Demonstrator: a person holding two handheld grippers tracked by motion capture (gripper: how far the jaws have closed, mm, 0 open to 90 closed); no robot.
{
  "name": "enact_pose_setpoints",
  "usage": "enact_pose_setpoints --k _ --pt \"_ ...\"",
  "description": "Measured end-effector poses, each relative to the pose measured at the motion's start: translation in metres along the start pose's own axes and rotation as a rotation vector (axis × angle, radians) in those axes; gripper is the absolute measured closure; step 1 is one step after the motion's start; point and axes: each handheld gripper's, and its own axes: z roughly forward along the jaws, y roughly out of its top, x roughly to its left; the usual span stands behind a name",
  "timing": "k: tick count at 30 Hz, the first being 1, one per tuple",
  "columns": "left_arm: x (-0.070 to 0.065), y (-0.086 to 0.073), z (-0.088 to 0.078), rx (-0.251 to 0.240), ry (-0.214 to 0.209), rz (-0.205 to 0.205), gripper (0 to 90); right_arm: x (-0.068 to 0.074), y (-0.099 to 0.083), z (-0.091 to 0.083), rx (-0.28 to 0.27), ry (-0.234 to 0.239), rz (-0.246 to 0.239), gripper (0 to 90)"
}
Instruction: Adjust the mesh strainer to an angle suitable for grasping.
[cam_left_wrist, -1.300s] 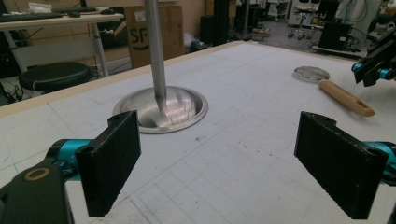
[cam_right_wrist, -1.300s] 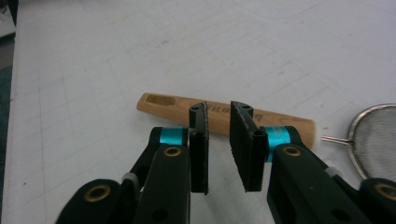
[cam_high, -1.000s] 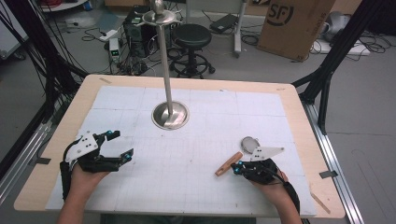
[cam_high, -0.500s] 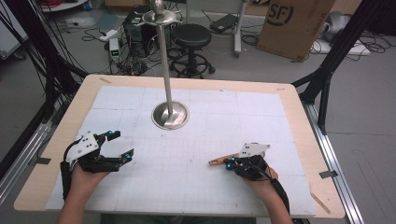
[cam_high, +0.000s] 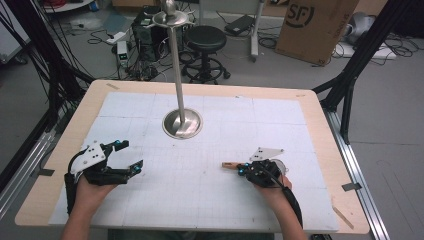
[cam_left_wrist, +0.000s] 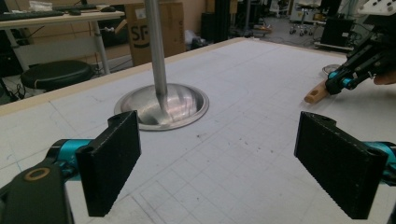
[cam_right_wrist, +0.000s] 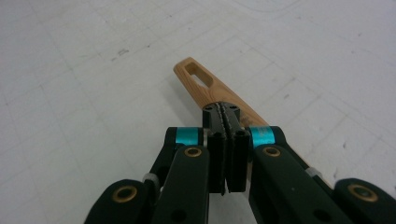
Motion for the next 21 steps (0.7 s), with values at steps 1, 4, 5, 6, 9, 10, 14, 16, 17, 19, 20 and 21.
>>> enact_pose_setpoints --k 1,4,5,6,9,10,14,16,17,19,20,21 --pt "0.000 0.000 0.000 0.000 -0.002 0.002 15.1 0.001 0.003 0.001 0.005 -0.005 -0.005 88.9" --pt "0.001 0.000 0.000 0.000 0.000 0.003 15.1 0.001 0.007 0.004 0.011 -0.013 -0.006 88.9" --pt "0.001 0.000 0.000 -0.001 -0.001 0.003 15.1 0.000 0.010 0.006 0.016 -0.024 0.002 88.9" --pt "0.001 0.000 0.000 -0.001 -0.001 0.002 15.1 0.000 0.011 0.007 0.020 -0.029 0.010 88.9" --pt "0.001 0.000 -0.001 -0.001 0.000 -0.002 15.1 -0.003 0.012 0.009 0.025 -0.038 0.019 88.9" --pt "0.001 0.000 -0.001 -0.002 -0.001 -0.002 15.1 -0.003 0.012 0.009 0.032 -0.042 0.030 88.9" --pt "0.002 0.000 -0.002 -0.003 0.003 -0.003 15.1 -0.003 0.014 0.007 0.026 -0.035 0.035 87.8" --pt "0.001 0.000 -0.002 -0.004 0.002 -0.004 15.1 -0.003 0.013 0.003 0.010 -0.024 0.049 82.0" --pt "0.001 0.000 -0.002 -0.003 0.001 -0.003 15.1 -0.003 0.013 0.000 -0.002 -0.019 0.056 80.2" --pt "0.001 0.000 -0.002 -0.003 0.001 -0.003 15.1 -0.005 0.010 -0.008 -0.032 -0.014 0.042 74.5" --pt "0.001 0.000 -0.002 -0.003 0.001 -0.004 15.1 -0.005 0.009 -0.011 -0.041 -0.017 0.048 72.1" --pt "0.001 0.000 -0.002 -0.003 0.001 -0.004 15.1 -0.006 0.007 -0.016 -0.053 -0.014 0.039 71.9"
